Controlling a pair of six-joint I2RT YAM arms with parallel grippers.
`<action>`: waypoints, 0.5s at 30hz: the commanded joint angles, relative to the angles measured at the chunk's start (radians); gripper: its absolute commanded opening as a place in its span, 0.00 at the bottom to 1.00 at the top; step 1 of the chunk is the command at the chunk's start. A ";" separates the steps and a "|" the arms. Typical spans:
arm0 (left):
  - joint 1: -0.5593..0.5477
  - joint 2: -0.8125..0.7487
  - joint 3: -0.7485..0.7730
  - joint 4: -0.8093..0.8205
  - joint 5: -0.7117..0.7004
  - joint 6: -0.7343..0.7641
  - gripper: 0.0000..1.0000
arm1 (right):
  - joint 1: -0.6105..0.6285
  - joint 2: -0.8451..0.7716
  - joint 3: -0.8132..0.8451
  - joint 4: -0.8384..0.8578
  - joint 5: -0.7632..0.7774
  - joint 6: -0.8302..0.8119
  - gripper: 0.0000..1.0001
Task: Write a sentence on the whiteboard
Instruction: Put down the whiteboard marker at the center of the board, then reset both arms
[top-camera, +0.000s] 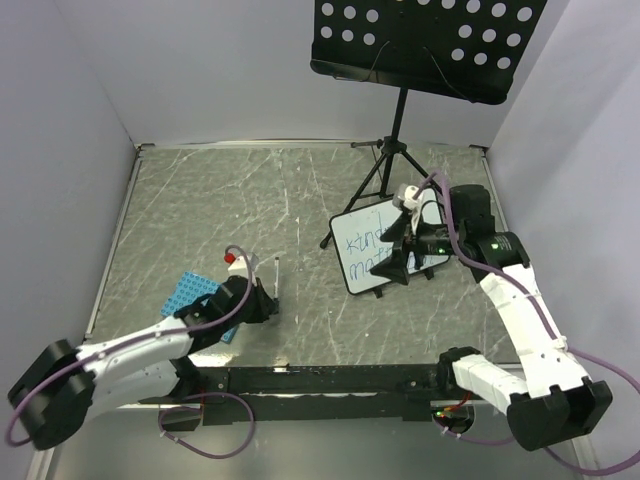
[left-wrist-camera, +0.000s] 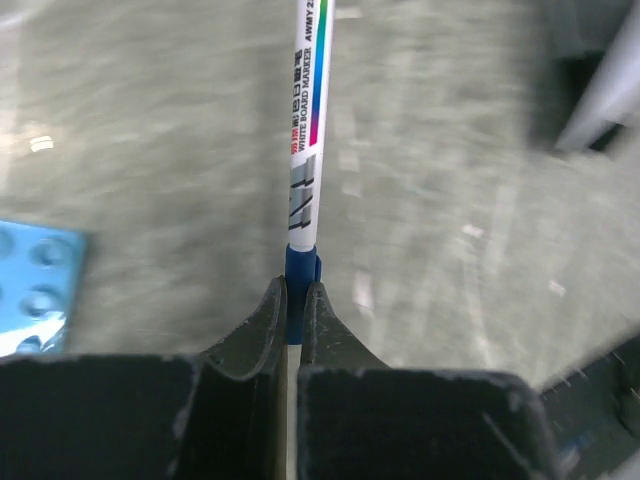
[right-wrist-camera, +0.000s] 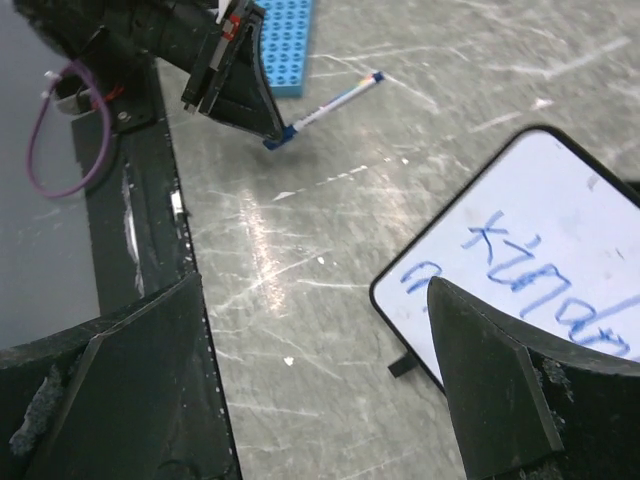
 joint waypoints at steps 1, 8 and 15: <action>0.066 0.148 0.121 -0.115 -0.003 -0.092 0.01 | -0.085 -0.022 -0.025 0.027 -0.033 0.015 1.00; 0.099 0.344 0.240 -0.224 -0.007 -0.075 0.26 | -0.157 -0.078 -0.029 -0.050 -0.038 -0.012 1.00; 0.101 0.216 0.293 -0.325 0.002 -0.056 0.72 | -0.223 -0.173 -0.014 -0.108 -0.009 -0.002 1.00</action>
